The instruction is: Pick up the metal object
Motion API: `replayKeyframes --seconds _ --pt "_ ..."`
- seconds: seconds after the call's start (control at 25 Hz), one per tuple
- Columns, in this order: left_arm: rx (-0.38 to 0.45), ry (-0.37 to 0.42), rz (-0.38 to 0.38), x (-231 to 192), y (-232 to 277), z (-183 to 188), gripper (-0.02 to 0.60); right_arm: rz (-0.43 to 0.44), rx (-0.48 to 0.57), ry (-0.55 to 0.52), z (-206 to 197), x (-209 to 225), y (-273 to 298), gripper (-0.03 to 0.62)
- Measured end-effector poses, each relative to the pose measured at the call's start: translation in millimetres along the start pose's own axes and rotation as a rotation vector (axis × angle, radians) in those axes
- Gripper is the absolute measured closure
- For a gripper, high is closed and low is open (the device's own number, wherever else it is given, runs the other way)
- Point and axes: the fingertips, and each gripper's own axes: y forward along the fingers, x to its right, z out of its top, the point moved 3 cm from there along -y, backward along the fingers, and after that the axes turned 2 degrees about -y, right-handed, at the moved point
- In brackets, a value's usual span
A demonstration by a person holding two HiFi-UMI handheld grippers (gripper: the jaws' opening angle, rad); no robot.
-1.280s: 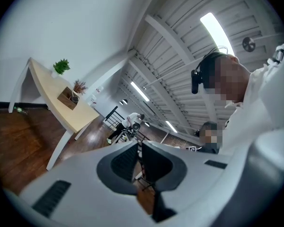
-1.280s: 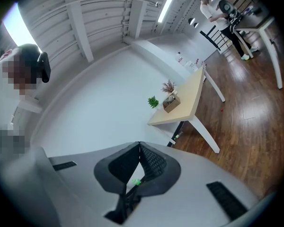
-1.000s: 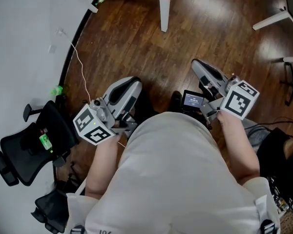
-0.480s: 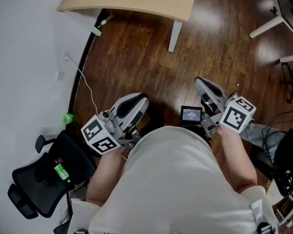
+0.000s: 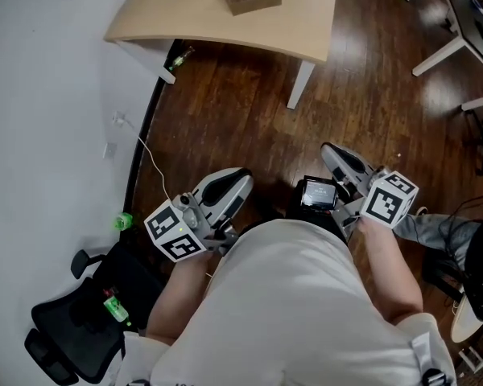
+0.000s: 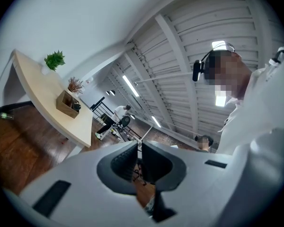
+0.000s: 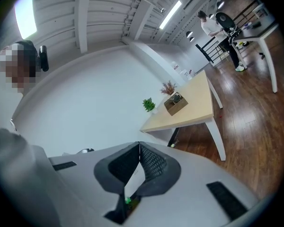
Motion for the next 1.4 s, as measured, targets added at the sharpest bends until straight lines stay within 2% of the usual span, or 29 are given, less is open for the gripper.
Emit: replayKeyframes --seconds 0.28,0.6,0.92,1.4 --pt "-0.004 -0.005 0.012 -29.5 19.1 20.5 0.574 0.012 -0.009 0.006 21.7 20.6 34.1 0.592" --pt "0.036 0.011 0.1 -95.8 45.9 66.9 0.574 0.084 -0.075 0.009 60.8 63.1 115.7 0.592" --pt "0.035 0.007 0.125 -155.5 112.8 122.3 0.574 0.119 -0.109 -0.008 135.4 109.1 180.8 0.592" --pt "0.022 -0.004 0.138 -224.7 209.2 170.2 0.574 0.113 -0.147 0.0 205.3 183.6 229.5 0.592"
